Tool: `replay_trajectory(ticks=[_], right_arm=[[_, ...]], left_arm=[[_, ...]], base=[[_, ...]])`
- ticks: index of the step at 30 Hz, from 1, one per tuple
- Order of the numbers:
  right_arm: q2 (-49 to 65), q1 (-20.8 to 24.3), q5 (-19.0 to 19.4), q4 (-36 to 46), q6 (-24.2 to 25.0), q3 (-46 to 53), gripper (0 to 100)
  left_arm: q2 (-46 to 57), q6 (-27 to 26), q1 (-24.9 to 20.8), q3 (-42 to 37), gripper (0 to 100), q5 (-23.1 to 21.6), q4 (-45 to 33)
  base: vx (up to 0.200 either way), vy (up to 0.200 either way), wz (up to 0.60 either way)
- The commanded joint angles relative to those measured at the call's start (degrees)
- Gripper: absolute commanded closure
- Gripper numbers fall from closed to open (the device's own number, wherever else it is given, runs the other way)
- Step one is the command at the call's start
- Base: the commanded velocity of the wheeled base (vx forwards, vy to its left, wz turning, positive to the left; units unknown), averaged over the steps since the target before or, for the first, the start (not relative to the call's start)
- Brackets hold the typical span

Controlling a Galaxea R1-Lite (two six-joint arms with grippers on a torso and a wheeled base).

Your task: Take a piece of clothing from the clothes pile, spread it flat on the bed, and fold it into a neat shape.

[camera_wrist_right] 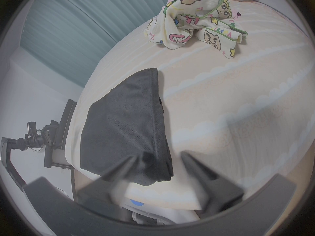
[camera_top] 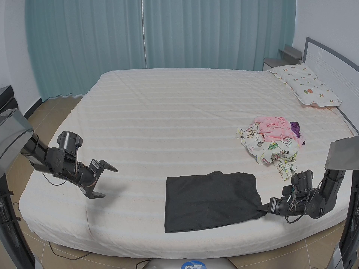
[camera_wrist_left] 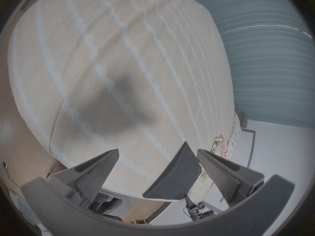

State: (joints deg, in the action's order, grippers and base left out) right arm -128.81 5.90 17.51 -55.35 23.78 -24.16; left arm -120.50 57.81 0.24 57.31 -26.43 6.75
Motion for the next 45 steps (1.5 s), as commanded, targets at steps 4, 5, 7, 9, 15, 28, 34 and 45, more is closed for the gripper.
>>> replay_trajectory(ticks=[4,5,7,9,15,28,34,45], right_arm=[[0.0,-1.0,0.8,-4.9,0.0,-1.9,0],[-1.1,-0.9,0.9,-5.7,0.0,-3.1,0],[-2.9,-0.5,0.8,-6.2,-0.1,-4.7,0],[-5.5,0.1,0.8,-6.3,-2.3,-6.7,0],[-11.4,0.2,5.3,-6.5,-8.2,-12.8,0],[-13.5,3.0,15.3,-6.7,-7.6,-17.9,0],[-14.8,5.4,14.5,-6.9,-4.8,-20.0,100],[-14.5,5.2,13.9,-10.9,-1.5,-17.1,100]], left_arm=[[-0.1,0.0,-0.1,0.0,0,0.1,0.0],[-0.1,0.0,0.0,0.0,0,0.1,0.0],[-0.1,0.0,-0.1,0.0,0,0.1,0.1],[-0.1,0.0,-0.1,0.0,0,0.1,0.1],[-0.1,-0.2,-0.2,-0.1,0,0.1,0.1],[-0.1,-0.2,-0.2,-0.2,0,0.1,0.1],[-0.1,-0.2,-0.2,-0.2,0,0.1,0.1],[-0.1,-0.2,-0.2,-0.3,0,0.1,0.1]], base=[[0.000,0.000,0.00],[0.000,0.000,0.00],[0.000,0.000,0.00],[0.000,0.000,0.00],[0.000,0.000,0.00],[0.000,0.000,0.00],[0.000,0.000,0.00],[0.000,0.000,0.00]])
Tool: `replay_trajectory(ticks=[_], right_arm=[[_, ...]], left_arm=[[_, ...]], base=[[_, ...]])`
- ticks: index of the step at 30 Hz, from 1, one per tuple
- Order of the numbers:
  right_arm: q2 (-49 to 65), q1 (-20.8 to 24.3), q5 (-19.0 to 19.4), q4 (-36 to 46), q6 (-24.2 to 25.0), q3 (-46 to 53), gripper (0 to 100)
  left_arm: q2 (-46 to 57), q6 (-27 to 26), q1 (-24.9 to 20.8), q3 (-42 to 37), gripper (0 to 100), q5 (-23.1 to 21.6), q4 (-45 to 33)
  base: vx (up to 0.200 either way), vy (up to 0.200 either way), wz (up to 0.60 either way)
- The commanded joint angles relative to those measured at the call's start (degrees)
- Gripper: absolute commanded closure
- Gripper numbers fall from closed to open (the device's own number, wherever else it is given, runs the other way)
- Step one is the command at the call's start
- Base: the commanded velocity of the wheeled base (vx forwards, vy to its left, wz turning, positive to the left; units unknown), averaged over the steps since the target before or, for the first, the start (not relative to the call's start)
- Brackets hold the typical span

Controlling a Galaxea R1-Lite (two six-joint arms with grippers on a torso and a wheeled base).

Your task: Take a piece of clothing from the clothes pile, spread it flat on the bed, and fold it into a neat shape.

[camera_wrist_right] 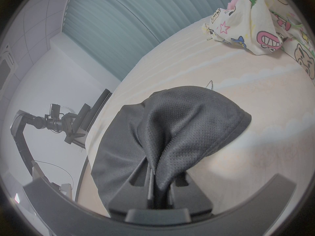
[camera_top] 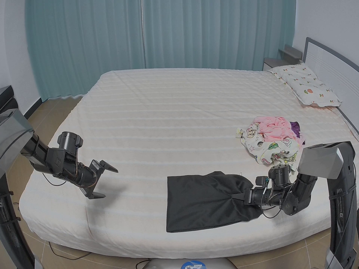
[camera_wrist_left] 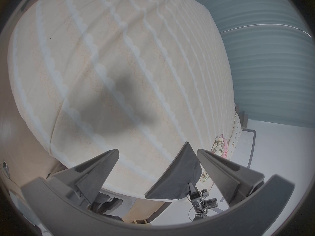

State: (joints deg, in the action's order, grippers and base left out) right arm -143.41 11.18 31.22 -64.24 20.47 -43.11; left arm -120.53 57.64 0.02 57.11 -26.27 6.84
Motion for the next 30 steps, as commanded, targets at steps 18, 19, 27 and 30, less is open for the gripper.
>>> replay_trajectory(ticks=[18,19,27,30], right_arm=[[3.2,-2.7,1.3,-12.5,6.3,10.2,100],[3.1,-2.7,1.3,-12.6,6.2,10.2,100],[3.0,-2.7,1.1,-13.1,6.2,10.3,100],[2.5,-2.7,0.9,-13.2,6.1,10.5,100]], left_arm=[[0.0,-0.2,0.0,-0.3,0,-0.1,0.0],[-0.1,-0.2,0.0,-0.3,0,-0.1,0.0],[-0.1,-0.1,0.0,0.0,0,-0.1,-0.1],[-0.1,-0.1,0.0,0.0,0,-0.1,-0.1]], base=[[0.000,0.000,0.00],[0.000,0.000,0.00],[-0.100,0.000,0.00],[-0.200,0.000,0.00]])
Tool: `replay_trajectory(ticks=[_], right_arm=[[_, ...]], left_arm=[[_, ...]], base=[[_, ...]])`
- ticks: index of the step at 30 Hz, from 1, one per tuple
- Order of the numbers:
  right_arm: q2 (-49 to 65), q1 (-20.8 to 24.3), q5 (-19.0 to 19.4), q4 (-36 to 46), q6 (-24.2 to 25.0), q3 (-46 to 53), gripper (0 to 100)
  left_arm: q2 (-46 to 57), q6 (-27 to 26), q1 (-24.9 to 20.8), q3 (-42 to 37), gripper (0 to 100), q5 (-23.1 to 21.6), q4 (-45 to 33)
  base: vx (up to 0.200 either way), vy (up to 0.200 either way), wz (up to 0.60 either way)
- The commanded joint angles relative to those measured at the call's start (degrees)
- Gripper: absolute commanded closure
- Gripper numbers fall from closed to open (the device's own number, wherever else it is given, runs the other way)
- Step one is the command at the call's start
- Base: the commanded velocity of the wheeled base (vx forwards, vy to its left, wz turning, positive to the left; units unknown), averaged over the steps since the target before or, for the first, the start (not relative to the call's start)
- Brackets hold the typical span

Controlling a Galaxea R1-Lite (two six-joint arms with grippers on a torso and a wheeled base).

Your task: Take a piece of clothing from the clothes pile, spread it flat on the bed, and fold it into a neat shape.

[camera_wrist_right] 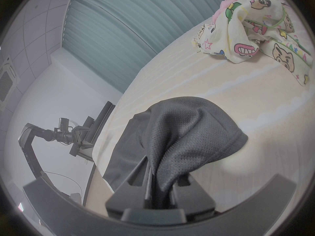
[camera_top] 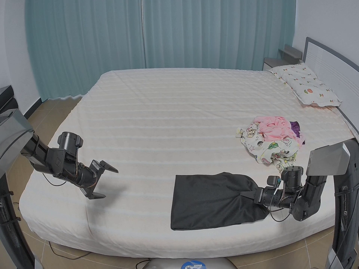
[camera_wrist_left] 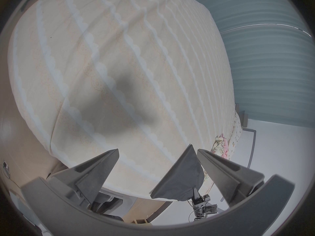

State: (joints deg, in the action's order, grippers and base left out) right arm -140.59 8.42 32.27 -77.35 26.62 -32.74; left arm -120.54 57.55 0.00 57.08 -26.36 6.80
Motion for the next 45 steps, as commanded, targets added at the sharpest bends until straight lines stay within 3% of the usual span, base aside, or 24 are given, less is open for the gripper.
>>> replay_trajectory(ticks=[1,17,45], right_arm=[[-0.6,0.0,-0.1,-0.1,-0.1,0.0,100],[-1.5,-1.0,-0.5,-2.0,0.0,-1.9,100],[-1.6,-1.0,-0.6,1.1,-0.3,-8.1,100]], left_arm=[[0.0,0.0,0.0,0.1,0,0.0,0.0],[0.0,0.2,0.0,0.1,0,0.1,0.1],[0.0,0.1,0.0,-0.2,0,0.1,0.1]], base=[[-0.200,0.000,0.00],[-0.013,0.000,0.00],[0.000,-0.200,0.00]])
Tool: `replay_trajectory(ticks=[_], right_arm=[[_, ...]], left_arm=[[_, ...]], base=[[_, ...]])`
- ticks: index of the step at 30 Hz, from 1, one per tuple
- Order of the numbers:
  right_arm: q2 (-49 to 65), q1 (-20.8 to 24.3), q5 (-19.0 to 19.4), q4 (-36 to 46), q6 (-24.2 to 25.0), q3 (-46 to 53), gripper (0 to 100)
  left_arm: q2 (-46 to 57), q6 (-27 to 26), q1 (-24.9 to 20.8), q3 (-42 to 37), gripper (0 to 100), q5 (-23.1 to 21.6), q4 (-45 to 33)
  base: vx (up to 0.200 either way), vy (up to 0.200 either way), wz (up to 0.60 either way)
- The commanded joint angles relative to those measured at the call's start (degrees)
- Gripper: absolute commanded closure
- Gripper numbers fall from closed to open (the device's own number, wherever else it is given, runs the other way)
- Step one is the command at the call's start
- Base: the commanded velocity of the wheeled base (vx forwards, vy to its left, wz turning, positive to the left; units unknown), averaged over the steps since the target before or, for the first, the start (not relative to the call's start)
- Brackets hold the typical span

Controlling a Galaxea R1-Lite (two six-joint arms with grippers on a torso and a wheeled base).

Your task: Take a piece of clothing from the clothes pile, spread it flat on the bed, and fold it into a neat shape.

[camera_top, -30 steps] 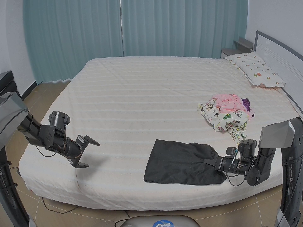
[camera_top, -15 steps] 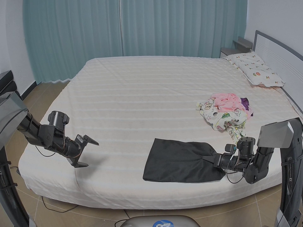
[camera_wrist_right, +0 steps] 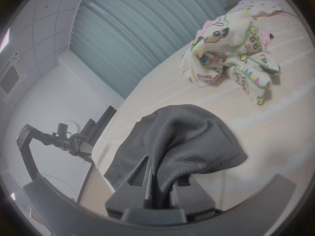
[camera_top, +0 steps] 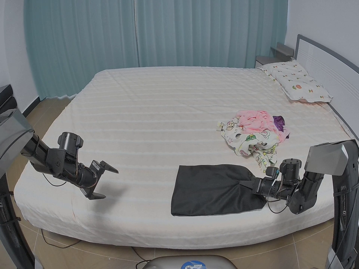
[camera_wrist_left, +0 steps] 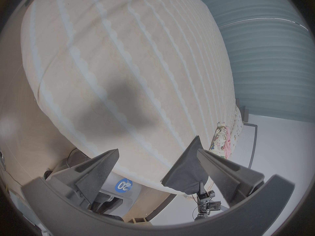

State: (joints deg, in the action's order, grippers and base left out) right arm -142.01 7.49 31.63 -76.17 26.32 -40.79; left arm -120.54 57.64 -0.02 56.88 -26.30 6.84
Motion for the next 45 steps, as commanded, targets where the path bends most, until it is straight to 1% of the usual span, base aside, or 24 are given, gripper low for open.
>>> replay_trajectory(ticks=[1,45], right_arm=[[-0.3,-0.4,0.0,0.0,0.0,-0.1,100],[-1.3,-2.0,0.0,0.0,0.0,-1.7,100]], left_arm=[[0.0,0.0,0.0,0.0,0,0.0,0.0],[0.0,-0.1,-0.1,0.0,0,0.0,0.0]], base=[[0.000,-0.200,0.00],[0.000,-0.200,0.00]])
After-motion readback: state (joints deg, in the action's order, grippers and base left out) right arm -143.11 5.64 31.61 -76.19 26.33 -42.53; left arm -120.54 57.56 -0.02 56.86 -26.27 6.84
